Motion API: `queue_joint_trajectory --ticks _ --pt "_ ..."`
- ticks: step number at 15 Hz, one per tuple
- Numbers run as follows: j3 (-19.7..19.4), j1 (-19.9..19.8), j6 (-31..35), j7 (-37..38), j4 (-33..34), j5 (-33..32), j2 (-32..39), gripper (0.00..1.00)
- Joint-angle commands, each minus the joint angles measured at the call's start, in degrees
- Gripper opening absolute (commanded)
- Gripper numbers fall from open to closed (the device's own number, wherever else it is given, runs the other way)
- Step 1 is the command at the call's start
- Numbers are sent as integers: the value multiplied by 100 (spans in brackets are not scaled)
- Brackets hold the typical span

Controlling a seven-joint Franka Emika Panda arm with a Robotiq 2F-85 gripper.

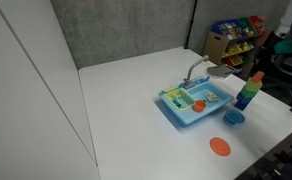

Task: Put the orange cup in the orange mug

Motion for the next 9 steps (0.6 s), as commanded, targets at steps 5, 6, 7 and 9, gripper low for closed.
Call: queue_joint_trajectory --ticks 5,6,7,9 --pt "-363 65 1076 -45 -390 38 309 100" --pt "-397 80 1238 -62 -431 80 383 100" --pt "-434 103 1412 -53 -467 101 455 100" --pt "-513 177 1754 -56 -518 147 598 100"
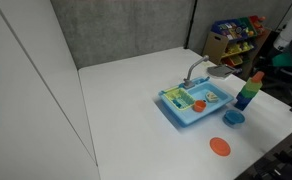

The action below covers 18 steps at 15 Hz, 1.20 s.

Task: Put the orange cup in the orange mug

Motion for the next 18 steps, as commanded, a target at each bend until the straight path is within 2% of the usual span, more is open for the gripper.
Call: queue_joint_trajectory --ticks 1,2,3,5,8,11,12,15,18 --pt "-203 204 559 -79 -76 180 221 100" --pt "-275 281 688 -48 -81 182 284 100" --pt "-319 340 791 -88 -90 246 330 77" --pt "-483 515 983 -71 -96 260 412 66" --pt "-706 750 1095 -109 -128 342 423 40" --pt "-865 933 902 -149 -195 413 185 16" --pt "-912 992 836 -174 -248 410 52 12" --pt "-1016 1125 737 -150 -354 237 -294 12" --pt "-885 1083 571 -209 -484 252 -651 12"
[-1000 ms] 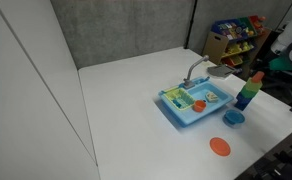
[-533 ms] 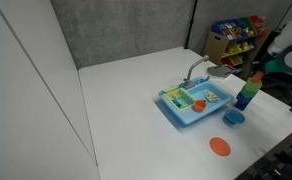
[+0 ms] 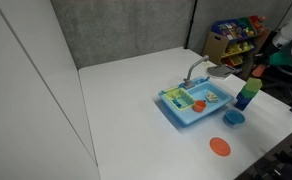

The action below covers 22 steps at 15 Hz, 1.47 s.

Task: Put the orange cup in the orange mug

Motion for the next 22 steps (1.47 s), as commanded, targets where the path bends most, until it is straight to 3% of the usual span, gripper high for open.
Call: queue_joint_trajectory --ticks 1,8,17,22 --pt "62 36 -375 -238 -354 -18 -669 12" --pt "891 -385 -545 -714 -944 110 -1008 12" --pt "1769 -27 -889 -507 -796 333 -687 12" --pt "2071 165 -1148 -620 -651 588 -689 12"
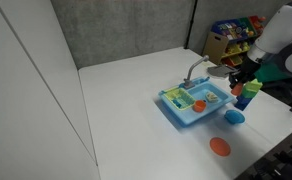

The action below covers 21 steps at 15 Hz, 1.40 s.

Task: Put the orange cup in the orange mug

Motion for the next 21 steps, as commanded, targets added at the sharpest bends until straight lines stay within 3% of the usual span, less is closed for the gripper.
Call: queue_joint_trajectory --ticks 1,2,7,8,16,21 --pt "58 22 -54 -25 36 62 1 12" --pt "83 40 -67 -25 47 79 1 37" --pt "69 28 -67 -24 28 78 12 37" --pt "69 28 -67 -24 28 78 12 12" --pt "394 305 52 -133 320 427 405 12" --pt "392 561 283 -115 710 551 882 12"
